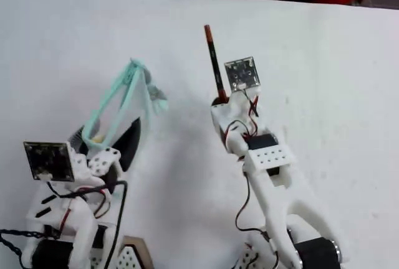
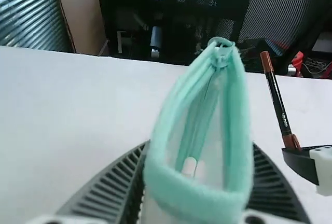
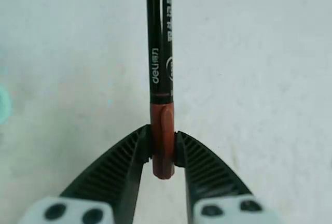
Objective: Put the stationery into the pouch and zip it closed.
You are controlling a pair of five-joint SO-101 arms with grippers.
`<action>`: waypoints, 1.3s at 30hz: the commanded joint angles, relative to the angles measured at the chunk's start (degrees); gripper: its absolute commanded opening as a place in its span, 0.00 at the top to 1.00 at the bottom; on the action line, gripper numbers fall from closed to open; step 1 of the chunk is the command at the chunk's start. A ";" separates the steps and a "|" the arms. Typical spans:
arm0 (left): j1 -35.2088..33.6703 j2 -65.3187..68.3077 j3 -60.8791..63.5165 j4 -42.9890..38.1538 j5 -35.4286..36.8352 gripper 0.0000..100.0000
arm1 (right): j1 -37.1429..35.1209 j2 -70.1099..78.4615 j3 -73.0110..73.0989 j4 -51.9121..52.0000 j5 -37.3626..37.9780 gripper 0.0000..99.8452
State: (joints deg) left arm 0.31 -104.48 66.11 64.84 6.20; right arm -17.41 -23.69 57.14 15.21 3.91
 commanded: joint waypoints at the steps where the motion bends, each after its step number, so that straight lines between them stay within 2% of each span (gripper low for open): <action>1: -3.38 0.22 -5.45 0.35 -5.36 0.72 | 0.13 -1.54 -0.35 -0.92 -0.18 0.98; 3: -4.70 0.22 -4.57 0.53 -5.45 0.72 | 0.22 -1.54 -0.35 -0.92 -0.18 0.98; 5: -3.12 0.22 -1.85 0.00 -5.98 0.72 | 0.31 -1.54 -0.26 -0.92 -0.09 0.98; 8: -7.96 0.22 -0.53 0.26 -5.27 0.72 | 0.40 -1.98 -0.26 -0.66 -0.26 0.98; 11: -5.93 0.22 3.96 -1.58 -3.69 0.72 | 0.48 -1.89 -0.26 -1.01 -0.26 0.98; 19: -7.52 0.22 10.37 -3.96 -4.31 0.72 | -3.03 -2.77 -0.44 -0.57 -0.26 0.98; 25: -7.34 0.22 11.08 -4.75 -4.31 0.72 | -3.38 -19.56 -3.25 5.23 -0.35 0.98; 28: -5.23 0.22 11.08 -4.75 -4.31 0.72 | -4.79 -29.67 -6.33 9.36 -0.35 0.98; 32: 1.45 0.22 11.25 -5.80 -4.31 0.72 | -11.82 -38.37 -16.53 19.74 -0.35 0.98; 39: 10.95 0.22 14.07 -10.90 -4.66 0.73 | -23.08 -35.82 -37.36 34.51 -0.44 0.98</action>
State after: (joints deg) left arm 7.08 -104.48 78.86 57.19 1.63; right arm -36.66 -60.70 28.57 46.24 3.91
